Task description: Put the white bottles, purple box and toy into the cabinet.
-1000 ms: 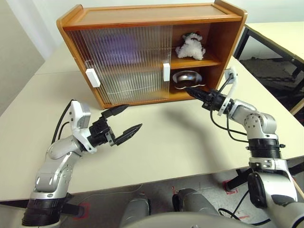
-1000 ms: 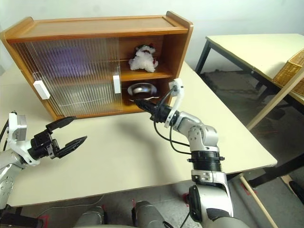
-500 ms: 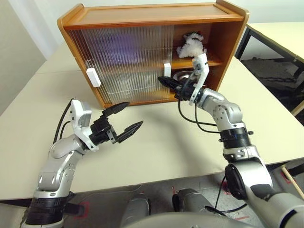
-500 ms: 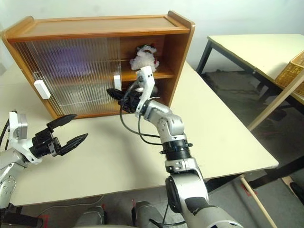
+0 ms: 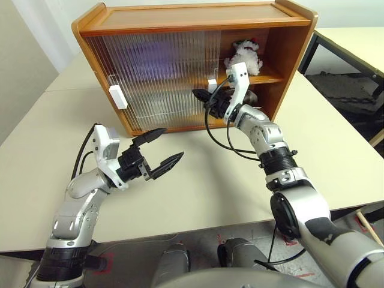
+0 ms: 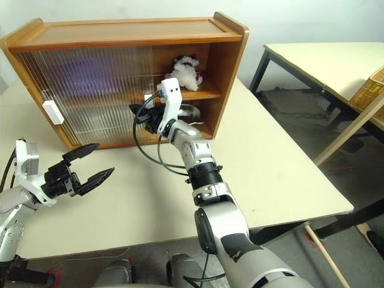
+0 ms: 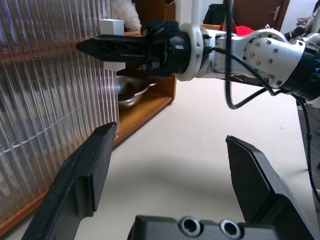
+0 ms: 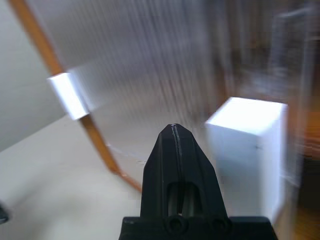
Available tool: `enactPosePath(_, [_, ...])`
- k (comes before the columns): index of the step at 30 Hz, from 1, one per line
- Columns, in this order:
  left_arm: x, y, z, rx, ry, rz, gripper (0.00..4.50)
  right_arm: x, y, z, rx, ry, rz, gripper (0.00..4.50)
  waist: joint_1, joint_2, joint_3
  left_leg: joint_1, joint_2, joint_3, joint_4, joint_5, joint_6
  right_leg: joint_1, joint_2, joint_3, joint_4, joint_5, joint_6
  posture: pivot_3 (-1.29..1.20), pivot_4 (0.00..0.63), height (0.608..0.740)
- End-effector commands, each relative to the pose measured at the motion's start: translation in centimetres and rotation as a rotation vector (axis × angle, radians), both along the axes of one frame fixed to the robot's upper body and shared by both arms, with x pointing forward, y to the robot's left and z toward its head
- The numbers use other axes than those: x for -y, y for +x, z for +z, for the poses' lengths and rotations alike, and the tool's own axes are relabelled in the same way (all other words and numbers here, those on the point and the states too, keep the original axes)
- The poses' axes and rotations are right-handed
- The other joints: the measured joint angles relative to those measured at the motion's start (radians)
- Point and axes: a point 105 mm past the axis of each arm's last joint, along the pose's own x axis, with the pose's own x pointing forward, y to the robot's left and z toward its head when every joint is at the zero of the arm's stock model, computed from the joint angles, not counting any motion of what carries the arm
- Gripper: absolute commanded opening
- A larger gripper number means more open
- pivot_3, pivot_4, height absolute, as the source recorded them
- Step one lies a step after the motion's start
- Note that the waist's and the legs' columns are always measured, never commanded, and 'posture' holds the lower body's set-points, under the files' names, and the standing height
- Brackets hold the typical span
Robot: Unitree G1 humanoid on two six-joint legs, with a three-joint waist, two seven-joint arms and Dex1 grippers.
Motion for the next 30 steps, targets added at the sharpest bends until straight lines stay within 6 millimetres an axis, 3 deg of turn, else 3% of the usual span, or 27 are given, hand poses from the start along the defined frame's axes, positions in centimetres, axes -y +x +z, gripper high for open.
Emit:
enactPosePath(1, [0.1, 0.2, -0.4, -0.009, 0.008, 0.004, 4.50, 1.0, 0.7, 0.3, 0.021, -0.027, -0.045, 0.02, 0.001, 0.000, 0.000, 0.000, 0.000, 0.000, 0.000, 0.000, 0.000, 0.000, 0.000, 0.000, 0.000, 0.000, 0.000, -0.07, 0.009, 0.740])
enactPosePath(18, [-0.1, 0.1, -0.9, -0.024, 0.009, -0.004, 4.50, 7.5, 2.1, -1.3, 0.035, -0.140, -0.239, 0.02, 0.011, 0.000, 0.000, 0.001, 0.000, 0.000, 0.004, 0.000, 0.000, 0.003, 0.000, 0.000, 0.000, 0.004, 0.001, -0.10, 0.013, 0.740])
enactPosePath(30, [-0.3, 0.2, -0.9, -0.021, 0.015, -0.006, 4.50, 11.7, 3.5, -0.9, 0.047, -0.171, -0.368, 0.02, 0.017, 0.000, 0.000, 0.001, 0.000, 0.000, 0.005, 0.000, 0.000, 0.003, 0.000, 0.001, 0.000, 0.005, 0.008, -0.10, 0.011, 0.740])
